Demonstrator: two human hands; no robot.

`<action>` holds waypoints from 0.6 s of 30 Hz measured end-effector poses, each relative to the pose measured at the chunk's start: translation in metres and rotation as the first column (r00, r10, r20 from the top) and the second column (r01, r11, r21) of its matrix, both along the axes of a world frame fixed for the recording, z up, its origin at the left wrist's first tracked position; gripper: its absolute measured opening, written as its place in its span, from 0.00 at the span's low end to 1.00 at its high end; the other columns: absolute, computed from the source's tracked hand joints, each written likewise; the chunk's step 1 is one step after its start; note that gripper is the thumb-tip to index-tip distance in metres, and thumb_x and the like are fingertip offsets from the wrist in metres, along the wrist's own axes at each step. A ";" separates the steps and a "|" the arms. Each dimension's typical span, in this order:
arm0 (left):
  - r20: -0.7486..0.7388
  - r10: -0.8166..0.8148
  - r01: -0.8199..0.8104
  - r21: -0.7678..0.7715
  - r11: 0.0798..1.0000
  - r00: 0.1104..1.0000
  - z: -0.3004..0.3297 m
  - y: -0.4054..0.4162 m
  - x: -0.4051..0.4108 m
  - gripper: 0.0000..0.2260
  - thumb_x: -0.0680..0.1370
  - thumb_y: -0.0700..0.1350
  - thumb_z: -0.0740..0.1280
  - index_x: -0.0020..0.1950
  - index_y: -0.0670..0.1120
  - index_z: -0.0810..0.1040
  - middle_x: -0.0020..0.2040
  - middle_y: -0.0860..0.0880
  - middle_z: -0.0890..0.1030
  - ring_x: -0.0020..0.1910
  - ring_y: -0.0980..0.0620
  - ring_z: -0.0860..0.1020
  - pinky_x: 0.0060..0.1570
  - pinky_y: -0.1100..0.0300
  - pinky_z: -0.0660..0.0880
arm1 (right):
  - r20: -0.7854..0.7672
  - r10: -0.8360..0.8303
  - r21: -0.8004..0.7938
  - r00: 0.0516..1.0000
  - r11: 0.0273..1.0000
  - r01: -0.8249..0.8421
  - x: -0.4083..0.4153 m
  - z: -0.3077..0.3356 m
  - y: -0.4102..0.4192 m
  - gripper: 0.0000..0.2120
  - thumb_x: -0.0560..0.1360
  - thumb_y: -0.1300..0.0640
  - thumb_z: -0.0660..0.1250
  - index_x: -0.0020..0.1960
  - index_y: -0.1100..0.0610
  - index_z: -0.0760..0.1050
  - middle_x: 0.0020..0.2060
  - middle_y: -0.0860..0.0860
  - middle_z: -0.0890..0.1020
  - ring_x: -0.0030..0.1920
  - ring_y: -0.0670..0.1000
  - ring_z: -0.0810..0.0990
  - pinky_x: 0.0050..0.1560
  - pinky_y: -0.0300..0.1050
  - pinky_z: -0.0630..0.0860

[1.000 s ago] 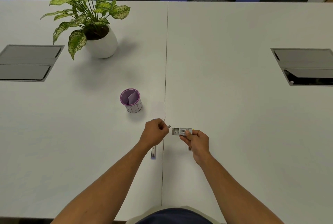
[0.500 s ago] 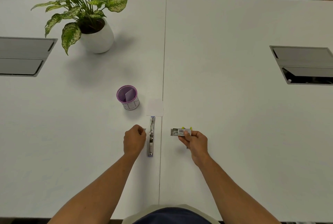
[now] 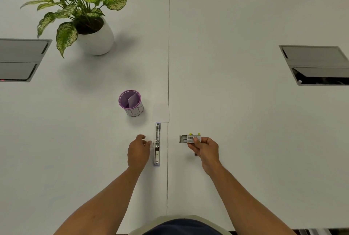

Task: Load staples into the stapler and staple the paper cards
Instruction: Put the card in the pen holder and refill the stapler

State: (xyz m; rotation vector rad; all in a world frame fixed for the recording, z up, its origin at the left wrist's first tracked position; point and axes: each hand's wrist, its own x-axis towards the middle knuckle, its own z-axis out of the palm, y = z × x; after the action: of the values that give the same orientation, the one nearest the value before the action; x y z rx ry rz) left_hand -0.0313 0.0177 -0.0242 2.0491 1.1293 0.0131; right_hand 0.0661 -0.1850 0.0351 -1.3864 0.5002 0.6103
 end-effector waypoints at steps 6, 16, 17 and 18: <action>0.258 -0.024 0.037 -0.045 0.998 0.966 0.027 -0.004 0.018 0.03 0.77 0.42 0.67 0.47 0.48 0.80 0.39 0.51 0.81 0.36 0.54 0.78 0.39 0.65 0.74 | -0.006 0.003 0.010 1.000 1.000 -0.003 -0.001 0.000 0.005 0.01 0.78 0.67 0.66 0.48 0.64 0.75 0.54 0.64 0.83 0.39 0.51 0.86 0.27 0.31 0.74; 0.318 -0.287 0.395 -0.358 0.846 0.904 0.042 -0.037 0.036 0.16 0.76 0.45 0.70 0.64 0.48 0.78 0.45 0.50 0.83 0.37 0.55 0.82 0.37 0.65 0.78 | -0.002 0.002 0.068 1.000 0.998 -0.002 -0.002 0.004 0.009 0.03 0.77 0.66 0.67 0.50 0.66 0.76 0.52 0.64 0.83 0.45 0.58 0.85 0.31 0.34 0.77; 0.327 -0.298 0.412 -0.371 0.833 0.897 0.042 -0.040 0.035 0.17 0.76 0.45 0.71 0.65 0.49 0.77 0.46 0.51 0.83 0.38 0.54 0.83 0.38 0.65 0.79 | -0.001 0.002 0.075 1.000 0.997 -0.002 -0.002 0.003 0.008 0.04 0.77 0.66 0.67 0.51 0.66 0.76 0.52 0.64 0.83 0.45 0.58 0.85 0.32 0.35 0.78; 0.329 -0.308 0.421 -0.370 0.828 0.893 0.042 -0.042 0.035 0.18 0.75 0.44 0.72 0.65 0.51 0.77 0.46 0.51 0.83 0.38 0.54 0.83 0.39 0.66 0.79 | -0.001 0.006 0.079 1.000 0.997 -0.006 -0.003 0.003 0.008 0.05 0.77 0.66 0.67 0.52 0.67 0.76 0.52 0.64 0.83 0.45 0.58 0.85 0.32 0.35 0.78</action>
State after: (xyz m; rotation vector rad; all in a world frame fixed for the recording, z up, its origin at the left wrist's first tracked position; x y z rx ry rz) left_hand 0.0038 -0.0241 0.0177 1.7626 0.5014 -0.1502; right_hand 0.0634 -0.1771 0.0381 -1.3132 0.4681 0.6291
